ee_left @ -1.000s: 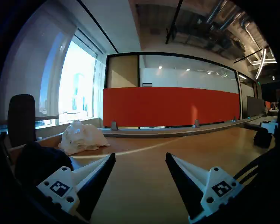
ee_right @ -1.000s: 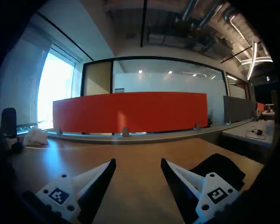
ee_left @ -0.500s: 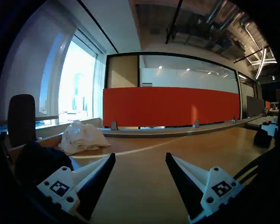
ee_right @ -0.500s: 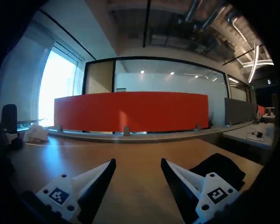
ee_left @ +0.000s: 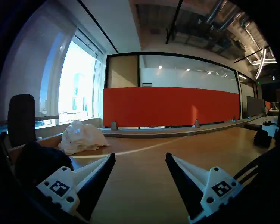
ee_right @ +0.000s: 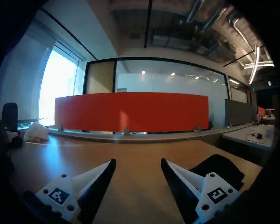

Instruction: Fold towel

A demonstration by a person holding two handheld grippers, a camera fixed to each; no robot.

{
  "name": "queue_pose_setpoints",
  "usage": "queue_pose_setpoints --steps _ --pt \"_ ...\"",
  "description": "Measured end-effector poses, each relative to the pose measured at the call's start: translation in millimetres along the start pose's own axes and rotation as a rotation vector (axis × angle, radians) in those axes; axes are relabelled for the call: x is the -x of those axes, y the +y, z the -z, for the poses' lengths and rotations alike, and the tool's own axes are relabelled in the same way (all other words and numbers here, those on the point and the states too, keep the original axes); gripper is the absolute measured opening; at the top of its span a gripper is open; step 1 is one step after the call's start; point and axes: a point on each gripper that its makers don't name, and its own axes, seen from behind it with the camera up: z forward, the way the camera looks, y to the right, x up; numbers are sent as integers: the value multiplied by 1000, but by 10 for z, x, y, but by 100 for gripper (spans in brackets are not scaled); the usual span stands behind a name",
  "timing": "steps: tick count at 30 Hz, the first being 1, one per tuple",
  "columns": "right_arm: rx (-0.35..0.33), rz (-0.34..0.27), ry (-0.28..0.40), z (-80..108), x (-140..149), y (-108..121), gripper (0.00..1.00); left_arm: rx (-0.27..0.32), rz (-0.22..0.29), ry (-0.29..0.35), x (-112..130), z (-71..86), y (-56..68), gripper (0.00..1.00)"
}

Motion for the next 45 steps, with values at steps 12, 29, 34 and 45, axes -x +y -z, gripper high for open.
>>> queue_pose_setpoints --steps 12,29,34,45 --pt "0 1 -1 -4 8 -1 100 0 0 0 -1 -5 0 100" --pt "1 1 0 -3 19 4 100 0 -1 0 -2 -1 -10 100" --pt "0 1 0 -4 15 3 100 0 0 0 -1 -2 -4 100" --pt "0 0 0 1 12 2 100 0 1 0 -8 -4 -11 100"
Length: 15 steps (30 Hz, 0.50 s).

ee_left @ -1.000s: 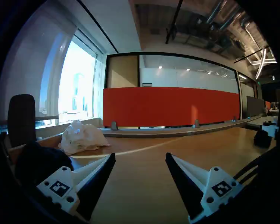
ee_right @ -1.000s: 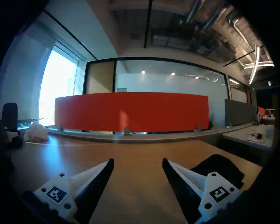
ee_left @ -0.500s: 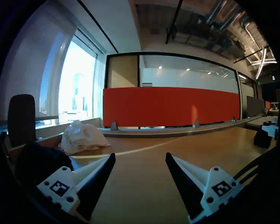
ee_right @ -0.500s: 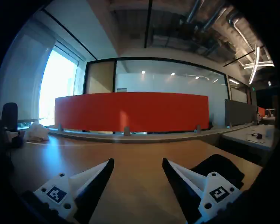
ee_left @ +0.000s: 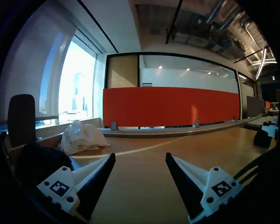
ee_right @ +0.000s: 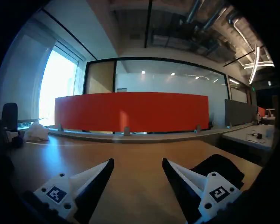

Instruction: Fold towel

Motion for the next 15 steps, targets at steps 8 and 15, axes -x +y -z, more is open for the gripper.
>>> queue_pose_setpoints --steps 8,15 --pt "0 0 0 0 -1 0 100 0 1 0 8 -5 -7 100" --pt "0 0 0 1 0 -1 100 0 2 0 20 -12 -1 100"
